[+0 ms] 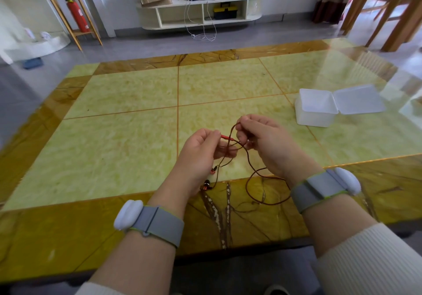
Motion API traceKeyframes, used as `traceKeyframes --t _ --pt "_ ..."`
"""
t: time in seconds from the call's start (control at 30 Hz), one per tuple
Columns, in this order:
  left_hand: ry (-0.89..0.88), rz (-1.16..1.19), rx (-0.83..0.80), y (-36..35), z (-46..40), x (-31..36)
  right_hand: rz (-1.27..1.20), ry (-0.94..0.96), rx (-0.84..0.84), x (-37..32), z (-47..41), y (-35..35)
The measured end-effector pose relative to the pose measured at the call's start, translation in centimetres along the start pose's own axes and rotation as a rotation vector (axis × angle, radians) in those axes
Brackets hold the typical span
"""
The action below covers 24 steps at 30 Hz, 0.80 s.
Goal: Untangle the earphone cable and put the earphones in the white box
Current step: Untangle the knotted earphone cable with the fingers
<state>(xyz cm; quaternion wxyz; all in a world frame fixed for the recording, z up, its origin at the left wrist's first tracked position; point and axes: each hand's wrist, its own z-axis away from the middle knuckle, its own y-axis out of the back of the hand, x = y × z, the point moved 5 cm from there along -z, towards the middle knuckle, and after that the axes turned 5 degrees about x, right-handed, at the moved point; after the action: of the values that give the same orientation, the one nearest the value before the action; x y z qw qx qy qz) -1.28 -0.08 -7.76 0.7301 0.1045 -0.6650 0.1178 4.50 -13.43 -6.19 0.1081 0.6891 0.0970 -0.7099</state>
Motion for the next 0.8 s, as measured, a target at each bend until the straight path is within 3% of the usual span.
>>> traceKeyframes --t 0.1,0.23,0.4,0.57,0.63,0.8 --pt "-0.008 0.01 -0.006 0.1 -0.1 -0.1 -0.02 -0.028 0.018 0.0 0.0 0.2" --pt "0.001 0.003 -0.013 0.1 -0.1 -0.1 0.296 0.032 0.013 0.1 0.3 0.1" --pt "0.014 -0.033 -0.017 0.3 -0.1 -0.2 -0.058 0.007 0.093 -0.8 0.2 0.7" --pt "-0.025 -0.096 0.002 0.5 -0.3 -0.2 0.367 -0.007 0.083 0.2 0.2 0.9" --pt "-0.031 -0.113 -0.012 0.4 -0.3 -0.2 0.429 0.017 0.083 0.2 0.3 0.7" --pt "-0.026 -0.094 -0.006 0.5 -0.3 -0.1 0.211 0.033 0.151 0.3 -0.3 1.0"
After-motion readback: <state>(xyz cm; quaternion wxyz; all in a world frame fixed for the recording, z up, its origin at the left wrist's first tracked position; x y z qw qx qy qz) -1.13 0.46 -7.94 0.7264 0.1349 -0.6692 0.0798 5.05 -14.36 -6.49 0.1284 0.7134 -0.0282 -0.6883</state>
